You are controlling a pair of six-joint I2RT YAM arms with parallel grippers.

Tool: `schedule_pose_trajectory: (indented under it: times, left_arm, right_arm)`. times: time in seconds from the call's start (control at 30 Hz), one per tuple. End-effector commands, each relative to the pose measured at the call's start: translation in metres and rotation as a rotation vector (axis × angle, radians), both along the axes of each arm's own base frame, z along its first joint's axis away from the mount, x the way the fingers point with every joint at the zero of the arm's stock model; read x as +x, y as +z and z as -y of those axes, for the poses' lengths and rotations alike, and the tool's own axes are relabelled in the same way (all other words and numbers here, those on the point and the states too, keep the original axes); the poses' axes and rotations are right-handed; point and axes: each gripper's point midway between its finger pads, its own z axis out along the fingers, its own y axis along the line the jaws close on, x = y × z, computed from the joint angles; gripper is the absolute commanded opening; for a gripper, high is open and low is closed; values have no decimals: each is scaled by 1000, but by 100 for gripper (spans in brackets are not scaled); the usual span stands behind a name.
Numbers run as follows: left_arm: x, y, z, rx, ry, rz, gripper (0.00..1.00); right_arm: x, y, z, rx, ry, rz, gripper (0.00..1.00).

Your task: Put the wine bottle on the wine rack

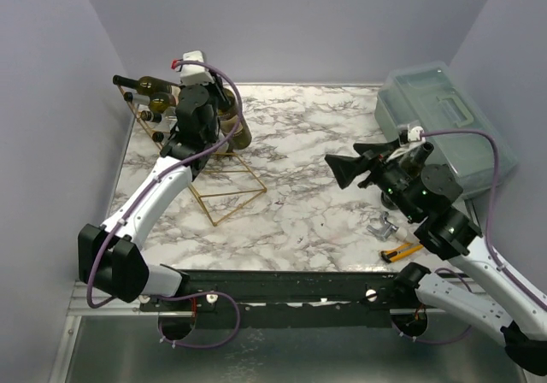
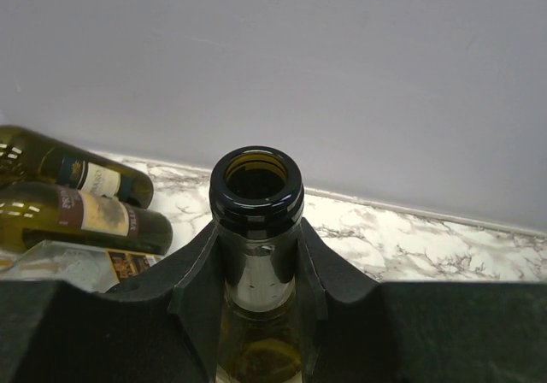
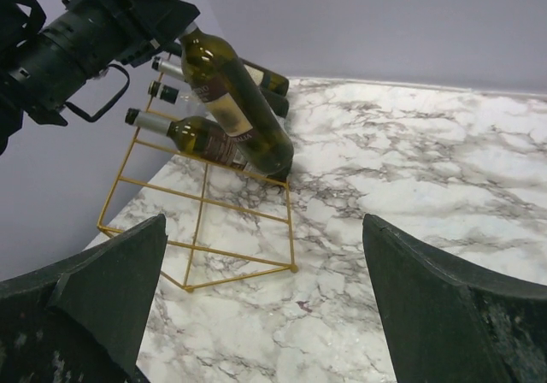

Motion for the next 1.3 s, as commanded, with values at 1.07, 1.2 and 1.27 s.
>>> schedule_pose_trajectory:
  times: [1.07, 1.2, 1.27]
  left_arm:
    - [-38, -73, -62, -333, 66, 113, 0]
    - [-47, -82, -57, -302, 26, 105, 0]
    - [-53, -87, -55, -277, 5, 99, 0]
  right_arm:
    - [13, -18, -47, 59, 132, -48, 100]
    - [8, -19, -53, 62, 172, -58, 100]
    - [8, -20, -53, 65, 176, -61, 100]
